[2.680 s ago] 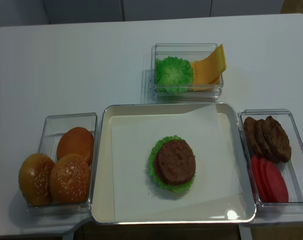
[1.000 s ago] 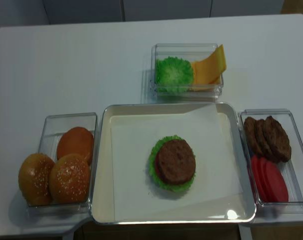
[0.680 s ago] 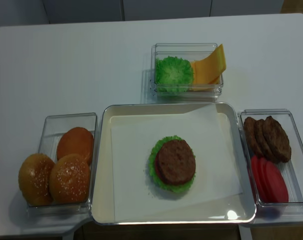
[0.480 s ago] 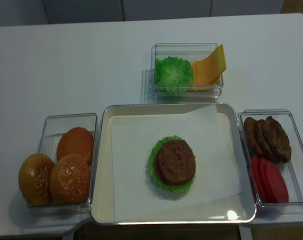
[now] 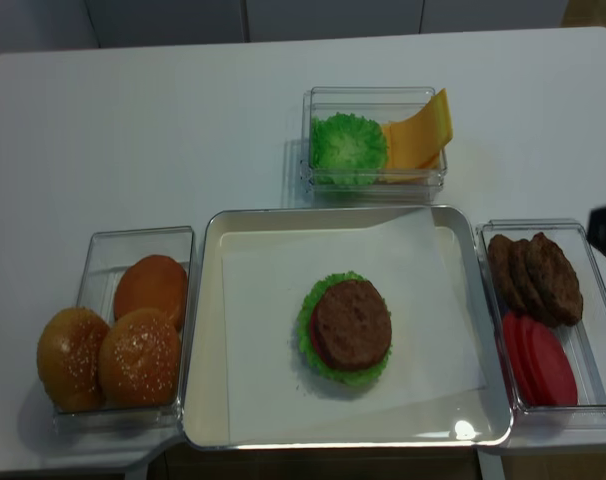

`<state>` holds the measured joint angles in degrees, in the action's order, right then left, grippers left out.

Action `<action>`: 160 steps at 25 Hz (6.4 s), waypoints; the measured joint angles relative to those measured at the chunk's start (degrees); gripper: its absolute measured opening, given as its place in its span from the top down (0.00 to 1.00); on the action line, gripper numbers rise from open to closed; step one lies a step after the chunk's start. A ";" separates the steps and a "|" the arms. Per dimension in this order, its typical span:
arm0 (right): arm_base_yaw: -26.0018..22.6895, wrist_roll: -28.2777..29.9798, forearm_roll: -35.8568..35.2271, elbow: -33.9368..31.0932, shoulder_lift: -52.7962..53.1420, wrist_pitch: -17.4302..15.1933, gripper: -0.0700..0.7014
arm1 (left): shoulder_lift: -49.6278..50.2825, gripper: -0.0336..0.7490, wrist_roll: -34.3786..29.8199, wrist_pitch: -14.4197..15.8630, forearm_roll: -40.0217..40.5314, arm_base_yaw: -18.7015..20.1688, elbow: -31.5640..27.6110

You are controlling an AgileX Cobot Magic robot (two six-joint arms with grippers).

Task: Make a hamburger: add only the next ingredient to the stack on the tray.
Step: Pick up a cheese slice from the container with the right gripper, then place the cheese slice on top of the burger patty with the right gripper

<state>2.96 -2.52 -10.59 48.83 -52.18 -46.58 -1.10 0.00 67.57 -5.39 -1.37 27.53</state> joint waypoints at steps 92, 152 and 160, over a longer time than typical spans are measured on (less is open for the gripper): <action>0.00 27.34 -26.52 37.87 -43.96 -7.93 0.89 | 0.00 0.35 0.00 0.00 0.00 0.00 0.00; 25.77 13.54 -14.04 11.06 -34.45 -2.86 0.90 | 0.00 0.35 0.00 0.00 0.00 0.00 0.00; 25.77 12.66 -12.62 11.06 -34.45 -2.86 0.73 | 0.00 0.35 0.00 0.00 0.00 0.00 0.00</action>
<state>28.72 10.14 -23.22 59.89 -86.63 -49.44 -1.10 0.00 67.57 -5.39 -1.37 27.53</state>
